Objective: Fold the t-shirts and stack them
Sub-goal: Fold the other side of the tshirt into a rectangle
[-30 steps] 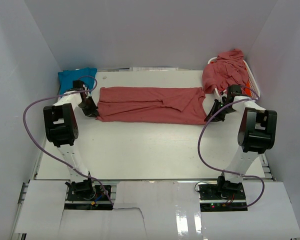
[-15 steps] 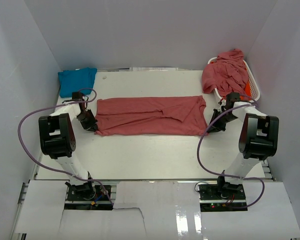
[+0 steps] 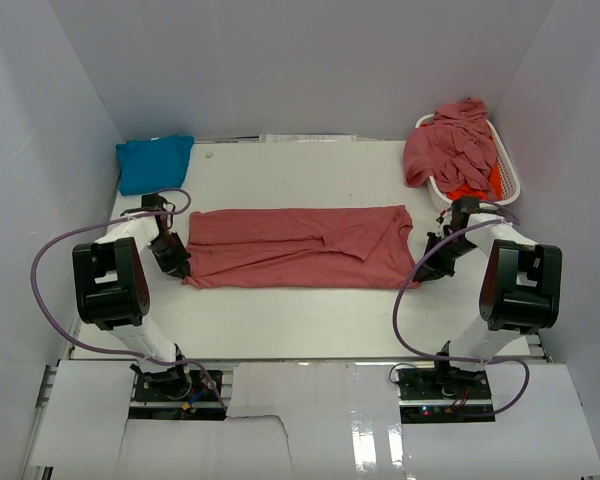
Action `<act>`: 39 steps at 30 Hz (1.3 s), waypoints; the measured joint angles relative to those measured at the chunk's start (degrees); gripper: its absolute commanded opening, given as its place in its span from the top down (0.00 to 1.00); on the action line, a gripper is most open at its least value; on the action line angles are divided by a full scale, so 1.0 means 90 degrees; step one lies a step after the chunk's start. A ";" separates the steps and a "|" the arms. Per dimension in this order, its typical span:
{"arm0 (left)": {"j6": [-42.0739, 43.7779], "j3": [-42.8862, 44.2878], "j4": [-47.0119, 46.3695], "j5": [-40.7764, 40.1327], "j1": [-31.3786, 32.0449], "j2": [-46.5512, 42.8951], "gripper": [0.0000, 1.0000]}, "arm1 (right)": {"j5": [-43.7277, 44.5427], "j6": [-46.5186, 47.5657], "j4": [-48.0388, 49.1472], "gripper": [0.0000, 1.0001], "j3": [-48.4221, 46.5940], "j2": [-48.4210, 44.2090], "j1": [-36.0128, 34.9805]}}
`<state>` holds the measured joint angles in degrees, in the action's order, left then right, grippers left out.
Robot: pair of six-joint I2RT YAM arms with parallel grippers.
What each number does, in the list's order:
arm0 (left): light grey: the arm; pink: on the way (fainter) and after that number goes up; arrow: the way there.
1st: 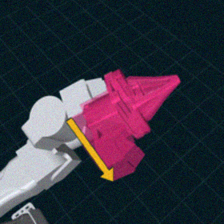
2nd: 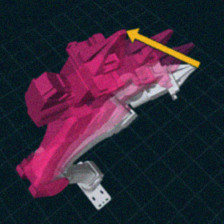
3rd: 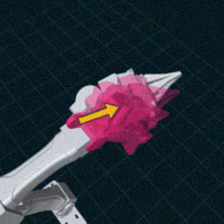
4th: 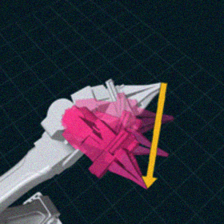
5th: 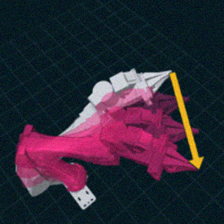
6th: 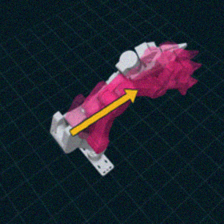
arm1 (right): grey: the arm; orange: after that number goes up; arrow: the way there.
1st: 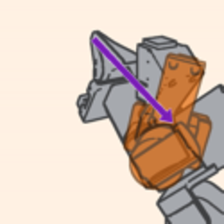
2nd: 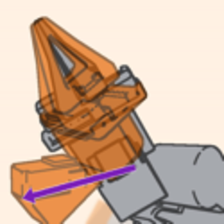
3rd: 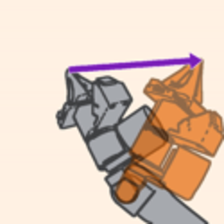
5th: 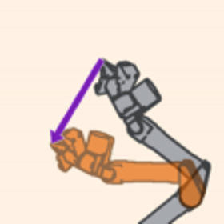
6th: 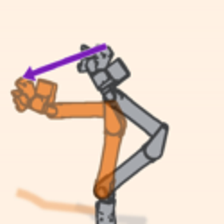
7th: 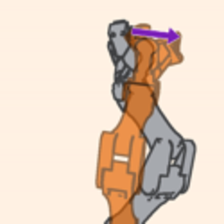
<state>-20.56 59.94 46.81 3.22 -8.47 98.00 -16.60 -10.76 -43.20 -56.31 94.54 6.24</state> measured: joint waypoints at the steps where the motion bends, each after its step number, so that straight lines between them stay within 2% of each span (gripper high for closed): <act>1: 0.0015 0.0000 0.0012 -0.0010 -0.0012 0.0000 0.98 | 0.0002 0.0012 -0.0039 0.92 0.0022 -0.0007 0.0000; 2: 0.0022 0.0000 0.0019 -0.0029 -0.0022 0.0000 0.94 | 0.0002 0.0029 -0.0051 0.87 0.0041 -0.0012 -0.0002; 4: 0.0039 0.0002 0.0046 -0.0085 -0.0022 0.0000 0.85 | 0.0005 0.0056 -0.0070 0.86 0.0075 -0.0012 -0.0005; 5: 0.0044 0.0007 0.0061 -0.0102 -0.0022 0.0000 0.67 | 0.0010 0.0063 -0.0092 0.83 0.0080 -0.0012 -0.0007; 7: 0.0080 0.0029 0.0109 -0.0194 -0.0022 0.0000 0.46 | 0.0039 0.0075 -0.0102 0.78 0.0080 -0.0022 -0.0015; 8: 0.0083 0.0051 0.0138 -0.0262 -0.0029 0.0000 0.31 | 0.0066 0.0083 -0.0109 0.72 0.0080 -0.0032 -0.0017; 10: 0.0056 0.0109 0.0180 -0.0357 -0.0044 0.0000 0.26 | 0.0124 0.0087 -0.0138 0.69 0.0078 -0.0049 -0.0017; 14: -0.0046 0.0313 0.0206 -0.0359 -0.0063 0.0007 0.25 | 0.0209 0.0078 -0.0199 0.57 0.0027 -0.0049 -0.0017; 17: -0.0114 0.0527 0.0214 -0.0265 -0.0063 0.0019 0.25 | 0.0294 0.0073 -0.0260 0.53 -0.0209 -0.0049 -0.0017; 24: -0.0228 0.1158 0.0345 -0.0464 -0.0063 0.0017 0.25 | 0.0651 0.0075 -0.0430 0.51 -0.1151 -0.0112 -0.0017; 31: -0.0262 0.1593 0.0483 -0.0425 -0.0010 -0.0398 0.27 | 0.0330 -0.0078 -0.0483 0.47 -0.1224 -0.0673 -0.0204; 34: -0.0410 0.1552 0.0542 -0.0393 0.0491 -0.0760 0.27 | 0.0151 -0.0131 -0.0447 0.41 -0.1219 -0.0782 -0.0658; 39: -0.1032 0.0850 0.0202 0.0097 0.2127 -0.1647 0.25 | 0.0027 -0.0039 -0.0138 0.40 -0.1200 -0.0799 -0.1588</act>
<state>-29.85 67.59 48.62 4.10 10.68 83.18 -16.36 -11.11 -44.45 -67.11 87.35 -8.05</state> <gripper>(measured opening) 0.737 0.596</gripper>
